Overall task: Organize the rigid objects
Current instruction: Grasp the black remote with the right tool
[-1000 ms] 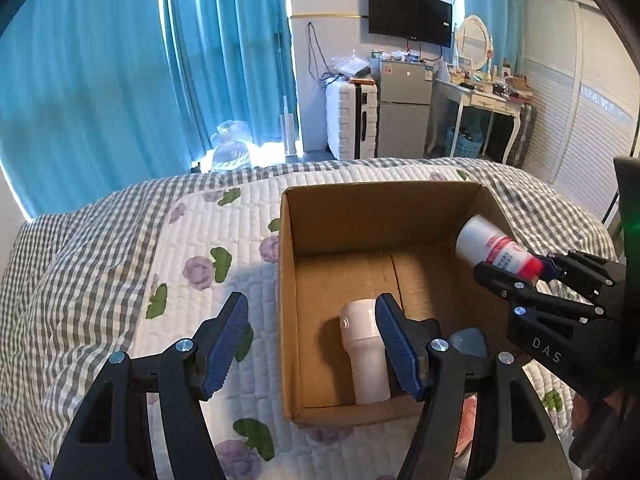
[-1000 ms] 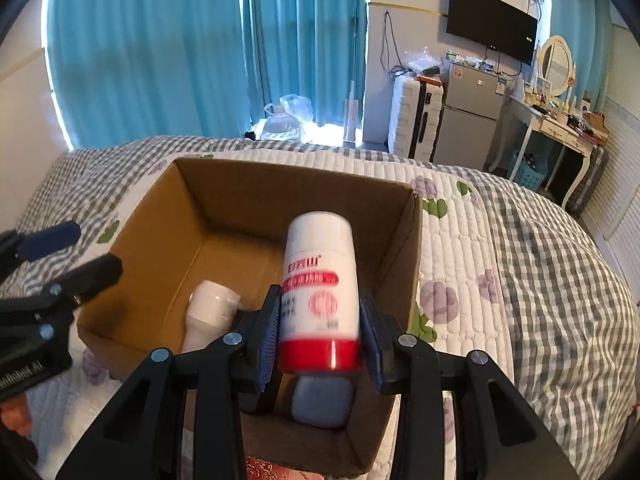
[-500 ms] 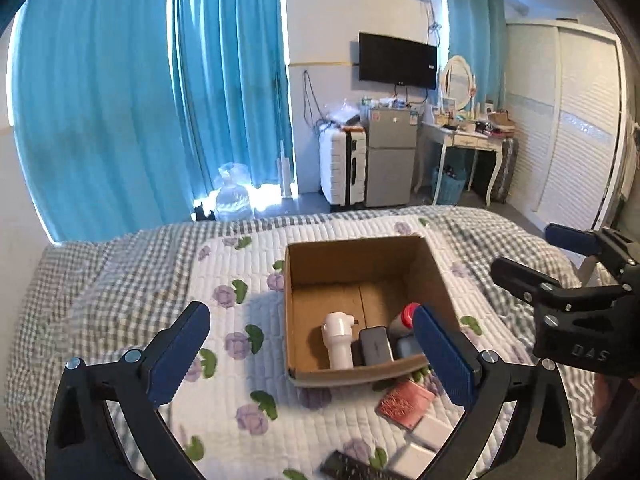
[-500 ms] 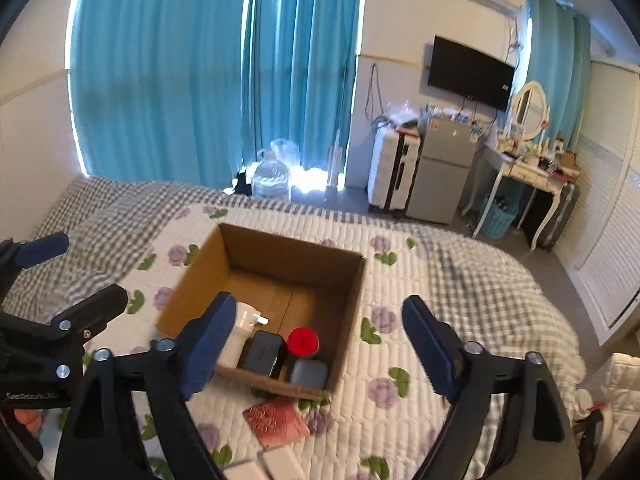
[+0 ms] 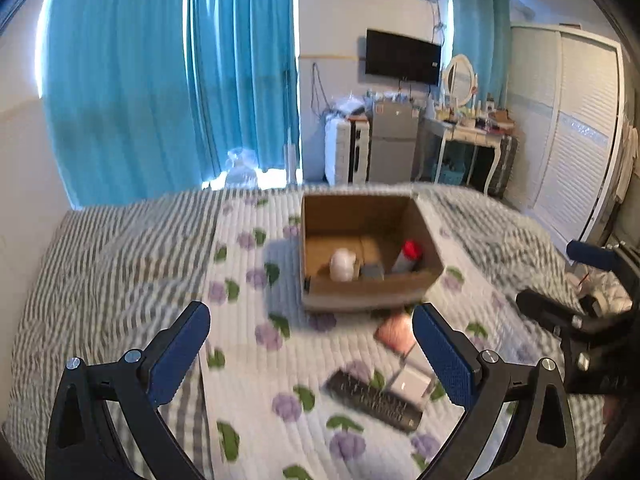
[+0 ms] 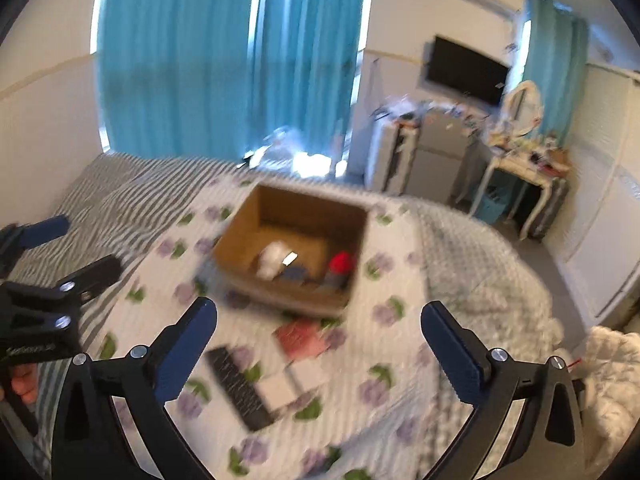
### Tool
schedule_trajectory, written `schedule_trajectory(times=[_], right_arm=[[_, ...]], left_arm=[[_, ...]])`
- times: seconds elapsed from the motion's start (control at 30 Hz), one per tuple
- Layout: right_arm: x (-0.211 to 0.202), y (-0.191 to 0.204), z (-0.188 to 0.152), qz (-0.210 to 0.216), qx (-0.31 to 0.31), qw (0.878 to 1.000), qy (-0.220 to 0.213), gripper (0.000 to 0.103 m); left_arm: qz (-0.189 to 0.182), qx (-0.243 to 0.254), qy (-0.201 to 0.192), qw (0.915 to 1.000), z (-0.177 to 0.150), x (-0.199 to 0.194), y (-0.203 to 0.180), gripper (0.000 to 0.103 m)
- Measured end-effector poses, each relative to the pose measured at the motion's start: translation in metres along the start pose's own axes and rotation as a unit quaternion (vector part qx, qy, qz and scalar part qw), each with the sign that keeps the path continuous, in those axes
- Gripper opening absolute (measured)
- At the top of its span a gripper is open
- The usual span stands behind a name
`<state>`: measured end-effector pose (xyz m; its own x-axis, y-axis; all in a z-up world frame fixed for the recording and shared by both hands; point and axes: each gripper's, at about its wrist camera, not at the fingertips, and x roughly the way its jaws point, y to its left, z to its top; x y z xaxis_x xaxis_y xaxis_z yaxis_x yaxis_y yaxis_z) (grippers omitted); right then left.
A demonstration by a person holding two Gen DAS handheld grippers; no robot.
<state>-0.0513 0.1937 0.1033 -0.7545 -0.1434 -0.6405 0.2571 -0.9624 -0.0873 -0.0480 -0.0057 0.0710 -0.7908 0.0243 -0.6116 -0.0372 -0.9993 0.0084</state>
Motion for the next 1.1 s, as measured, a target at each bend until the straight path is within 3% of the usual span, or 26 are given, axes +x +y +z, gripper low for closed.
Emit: schedule_trajectory(times=[0.33, 0.4, 0.47, 0.7, 0.77, 0.9, 1.1], right_arm=[[0.115, 0.067, -0.105, 0.086, -0.054, 0.991, 0.091, 0.099], [0.140, 0.075, -0.122, 0.099, -0.064, 0.986, 0.116, 0.078], [0.165, 0.083, -0.139, 0.125, -0.070, 0.978, 0.150, 0.069], [0.210, 0.091, -0.159, 0.108, -0.087, 0.972, 0.188, 0.057], [0.216, 0.089, -0.160, 0.108, -0.077, 0.974, 0.185, 0.047], [0.208, 0.084, -0.160, 0.116, -0.068, 0.975, 0.174, 0.038], [0.165, 0.059, -0.142, 0.137, -0.033, 0.981, 0.136, 0.032]], left_arm=[[0.045, -0.026, 0.052, 0.9973, -0.079, 0.074, 0.016, 0.103], [0.050, -0.036, 0.067, 0.9958, -0.087, 0.084, 0.024, 0.103], [0.048, -0.044, 0.080, 0.9947, -0.095, 0.094, 0.033, 0.103], [0.047, -0.041, 0.090, 0.9940, -0.107, 0.109, 0.037, 0.103], [0.048, -0.040, 0.093, 0.9937, -0.108, 0.112, 0.037, 0.103], [0.045, -0.043, 0.095, 0.9935, -0.109, 0.112, 0.039, 0.103], [0.046, -0.027, 0.101, 0.9934, -0.105, 0.107, 0.026, 0.103]])
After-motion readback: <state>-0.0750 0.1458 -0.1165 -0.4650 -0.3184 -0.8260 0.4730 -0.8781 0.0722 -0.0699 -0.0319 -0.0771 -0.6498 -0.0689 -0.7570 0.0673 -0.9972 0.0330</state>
